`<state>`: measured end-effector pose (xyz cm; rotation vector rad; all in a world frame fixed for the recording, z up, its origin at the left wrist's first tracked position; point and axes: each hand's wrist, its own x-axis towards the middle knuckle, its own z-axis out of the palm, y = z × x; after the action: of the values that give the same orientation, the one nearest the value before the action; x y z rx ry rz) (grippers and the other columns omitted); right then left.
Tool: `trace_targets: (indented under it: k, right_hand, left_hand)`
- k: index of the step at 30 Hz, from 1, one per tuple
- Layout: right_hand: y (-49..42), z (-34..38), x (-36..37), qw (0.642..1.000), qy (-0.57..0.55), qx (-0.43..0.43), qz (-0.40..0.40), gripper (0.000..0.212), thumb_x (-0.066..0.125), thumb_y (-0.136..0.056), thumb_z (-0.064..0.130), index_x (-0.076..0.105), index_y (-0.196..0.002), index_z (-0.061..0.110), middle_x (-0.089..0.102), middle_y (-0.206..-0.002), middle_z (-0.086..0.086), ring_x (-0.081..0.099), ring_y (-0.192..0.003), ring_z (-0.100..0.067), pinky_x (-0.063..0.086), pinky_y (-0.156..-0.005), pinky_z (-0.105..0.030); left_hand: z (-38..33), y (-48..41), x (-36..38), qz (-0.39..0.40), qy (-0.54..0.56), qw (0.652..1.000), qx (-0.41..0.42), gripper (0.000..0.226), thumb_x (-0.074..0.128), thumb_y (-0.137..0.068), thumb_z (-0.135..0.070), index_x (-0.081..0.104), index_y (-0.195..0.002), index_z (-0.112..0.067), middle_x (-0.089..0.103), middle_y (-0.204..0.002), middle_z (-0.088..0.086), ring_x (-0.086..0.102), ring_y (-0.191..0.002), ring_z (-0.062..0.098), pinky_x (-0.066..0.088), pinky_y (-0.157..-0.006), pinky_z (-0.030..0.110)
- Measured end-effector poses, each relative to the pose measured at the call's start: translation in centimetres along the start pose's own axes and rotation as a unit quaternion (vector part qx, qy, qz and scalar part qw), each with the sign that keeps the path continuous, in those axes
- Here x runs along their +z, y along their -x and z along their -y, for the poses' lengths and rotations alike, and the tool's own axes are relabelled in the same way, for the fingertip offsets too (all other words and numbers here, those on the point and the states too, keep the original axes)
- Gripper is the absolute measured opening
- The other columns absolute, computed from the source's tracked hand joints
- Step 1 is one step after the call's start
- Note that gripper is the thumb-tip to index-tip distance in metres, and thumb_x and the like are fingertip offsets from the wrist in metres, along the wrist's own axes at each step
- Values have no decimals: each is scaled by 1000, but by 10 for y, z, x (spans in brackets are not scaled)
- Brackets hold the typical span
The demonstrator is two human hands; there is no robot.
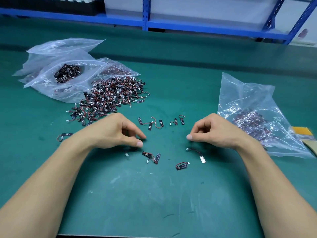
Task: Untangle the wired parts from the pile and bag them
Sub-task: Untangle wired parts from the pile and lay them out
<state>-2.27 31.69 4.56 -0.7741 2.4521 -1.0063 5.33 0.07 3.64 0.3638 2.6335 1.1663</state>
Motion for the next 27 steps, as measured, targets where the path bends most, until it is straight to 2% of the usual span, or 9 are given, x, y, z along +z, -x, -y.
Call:
trace_targets:
  k: [3,6,9,12,15,20,22,25,27]
  right_hand:
    - [0,-1,0,1000,0,-2,24,15,84,-79,29,75,-71,19,54,-55,6,42,-54,-11,36,-56,-23]
    - [1,-2,0,998,8,2,59,15,89,-72,28,77,-76,21,65,-60,4,50,-53,-6,42,-57,-18]
    - [0,-3,2,998,10,4,68,20,92,-68,23,75,-78,19,68,-61,4,52,-50,-5,41,-54,-13]
    - [-2,-4,4,997,9,5,73,18,91,-70,20,75,-77,18,70,-62,3,54,-49,-5,41,-54,-12]
    - [-3,-1,8,997,4,-3,74,13,89,-74,19,76,-76,21,71,-63,2,54,-50,-5,42,-54,-14]
    - [-2,5,11,998,17,-28,49,13,88,-75,22,76,-76,21,68,-61,4,48,-48,-3,38,-52,-12]
    - [1,8,7,998,14,-44,36,16,89,-72,23,74,-76,20,58,-54,6,41,-48,-5,35,-52,-14]
    - [10,16,2,996,0,-73,53,19,89,-67,27,72,-75,21,37,-51,6,30,-49,-10,28,-50,-19]
    - [14,22,4,993,17,-80,90,19,88,-66,33,73,-74,26,27,-51,6,25,-50,-14,22,-50,-22]
  left_hand:
    - [-2,-1,3,-38,-6,999,32,12,83,-79,-38,77,-89,-42,69,-66,-12,52,-56,2,42,-57,17]
    - [-8,-2,9,-31,-32,995,85,15,84,-72,-45,77,-83,-36,66,-67,-11,61,-69,12,46,-68,24]
    - [-12,-3,16,-1,-70,992,103,17,87,-70,-44,77,-80,-35,64,-67,-11,61,-77,13,44,-74,18]
    - [-14,-4,19,4,-95,990,106,10,87,-74,-36,77,-77,-32,63,-64,-10,61,-76,13,31,-79,1]
    - [-16,-4,19,-19,-119,988,94,10,84,-77,-34,75,-74,-30,62,-61,-8,60,-74,13,28,-79,-3]
    - [-16,-7,25,-50,-129,987,80,21,80,-79,-33,67,-66,-24,57,-53,-2,60,-66,31,27,-77,-5]
    - [-14,-8,25,-60,-126,987,80,25,79,-80,-37,64,-64,-24,57,-53,-2,59,-65,29,35,-74,2]
    - [-12,-8,24,-70,-130,986,76,30,75,-80,-45,63,-63,-25,57,-55,-2,57,-66,21,48,-67,34]
    - [-12,-8,23,-86,-129,984,83,32,70,-81,-49,62,-61,-25,56,-56,-5,56,-66,17,49,-66,36]
